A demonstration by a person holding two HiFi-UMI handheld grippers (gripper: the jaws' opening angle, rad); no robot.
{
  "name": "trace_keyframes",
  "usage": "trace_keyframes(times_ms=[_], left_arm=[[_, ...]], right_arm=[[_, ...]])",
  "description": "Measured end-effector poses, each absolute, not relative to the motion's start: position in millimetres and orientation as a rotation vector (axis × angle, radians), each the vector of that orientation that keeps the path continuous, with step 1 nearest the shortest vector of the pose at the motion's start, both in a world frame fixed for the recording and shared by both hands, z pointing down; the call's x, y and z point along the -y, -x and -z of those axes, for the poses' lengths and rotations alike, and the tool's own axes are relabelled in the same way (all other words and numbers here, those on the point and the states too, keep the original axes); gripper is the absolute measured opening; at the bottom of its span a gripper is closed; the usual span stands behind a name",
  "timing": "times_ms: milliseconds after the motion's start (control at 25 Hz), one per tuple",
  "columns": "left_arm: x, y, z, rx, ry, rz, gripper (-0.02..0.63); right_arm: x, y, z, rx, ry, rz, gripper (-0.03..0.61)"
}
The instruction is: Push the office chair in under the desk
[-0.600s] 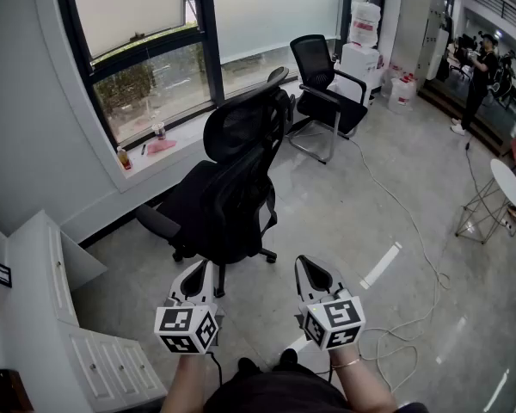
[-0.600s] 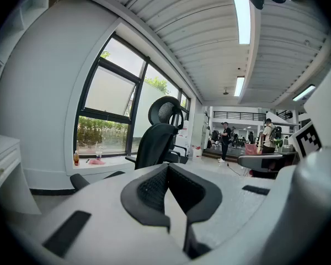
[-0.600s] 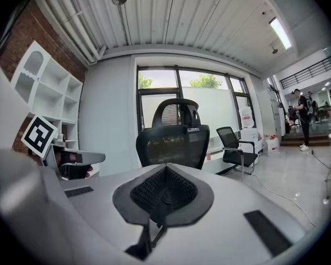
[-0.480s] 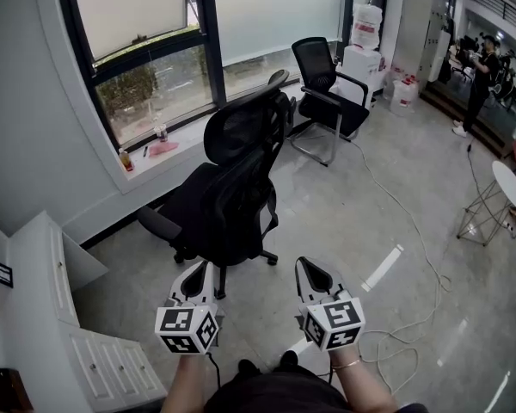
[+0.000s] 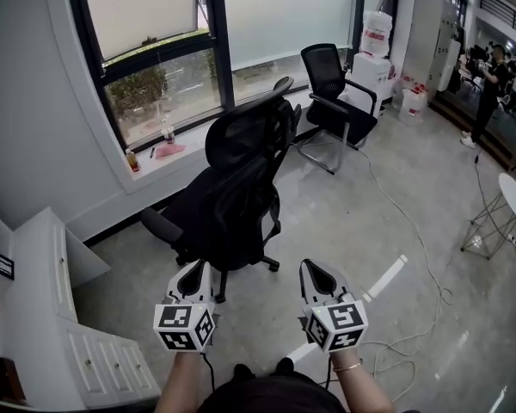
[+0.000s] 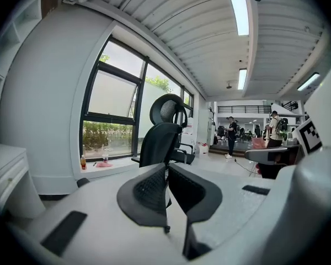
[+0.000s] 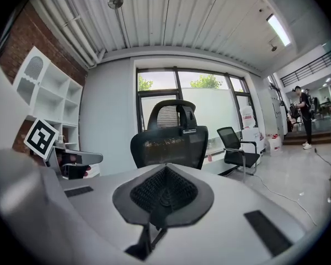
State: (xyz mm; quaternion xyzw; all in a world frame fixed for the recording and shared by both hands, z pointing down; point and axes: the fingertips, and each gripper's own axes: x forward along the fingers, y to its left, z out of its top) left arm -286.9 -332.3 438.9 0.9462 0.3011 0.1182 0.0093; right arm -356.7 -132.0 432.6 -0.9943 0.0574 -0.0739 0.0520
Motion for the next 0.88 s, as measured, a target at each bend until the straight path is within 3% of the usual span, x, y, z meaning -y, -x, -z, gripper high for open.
trace_keyframes(times_ms=[160, 240, 400, 520, 640, 880], left_arm=[[331.8, 273.7, -437.4, -0.891, -2.995, -0.384, 0.019], [329.9, 263.1, -435.8, -0.874, -3.019, -0.401, 0.103], [320.5, 236.3, -428.0, -0.867, -3.098, -0.425, 0.180], [311.8, 212.4, -417.1, -0.820, -3.170, -0.425, 0.239], [301.1, 185.9, -410.0, -0.788, -3.233, -0.427, 0.274], [278.7, 155.0, -408.1, -0.841, -3.336, -0.473, 0.282]], right_arm=[[118.4, 344.2, -421.6, -0.227, 3.031, 0.188, 0.005], [108.1, 332.5, -410.1, -0.255, 3.025, 0.147, 0.006], [91.8, 296.5, -377.4, -0.355, 3.078, 0.075, 0.118], [82.4, 263.6, -347.4, -0.388, 3.162, 0.012, 0.147], [77.4, 225.2, -327.0, -0.401, 3.215, -0.002, 0.173], [70.5, 152.9, -310.2, -0.419, 3.283, 0.052, 0.233]])
